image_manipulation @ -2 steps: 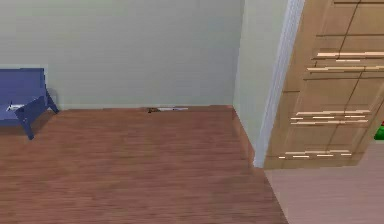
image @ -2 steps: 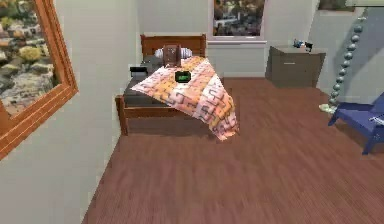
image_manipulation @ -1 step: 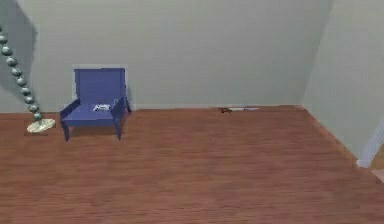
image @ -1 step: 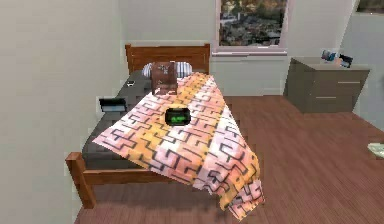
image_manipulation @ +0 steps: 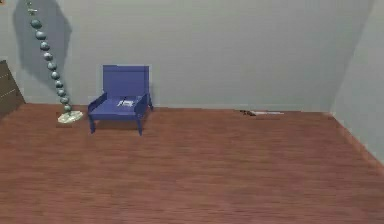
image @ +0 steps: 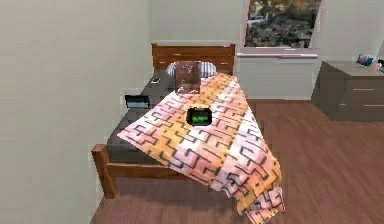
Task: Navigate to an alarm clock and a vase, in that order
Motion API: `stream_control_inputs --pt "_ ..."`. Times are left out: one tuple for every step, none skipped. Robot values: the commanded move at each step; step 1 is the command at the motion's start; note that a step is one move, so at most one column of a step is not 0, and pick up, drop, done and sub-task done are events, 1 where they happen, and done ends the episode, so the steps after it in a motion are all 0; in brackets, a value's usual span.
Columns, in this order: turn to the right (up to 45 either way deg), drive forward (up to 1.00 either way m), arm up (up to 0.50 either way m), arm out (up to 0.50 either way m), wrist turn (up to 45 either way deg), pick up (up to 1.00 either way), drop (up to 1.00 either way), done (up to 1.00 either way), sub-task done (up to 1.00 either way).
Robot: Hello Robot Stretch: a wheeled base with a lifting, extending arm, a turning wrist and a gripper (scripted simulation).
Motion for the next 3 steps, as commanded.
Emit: stream_control_inputs --pt "0.0 0.65 0.0 0.0 0.0 0.0 0.0 0.0 0.0" --pt "0.0 0.0 0.0 0.0 0.0 0.0 0.0 0.0 1.0" --pt "-45.0 0.0 0.0 0.0 0.0 0.0 0.0 0.0 0.0"
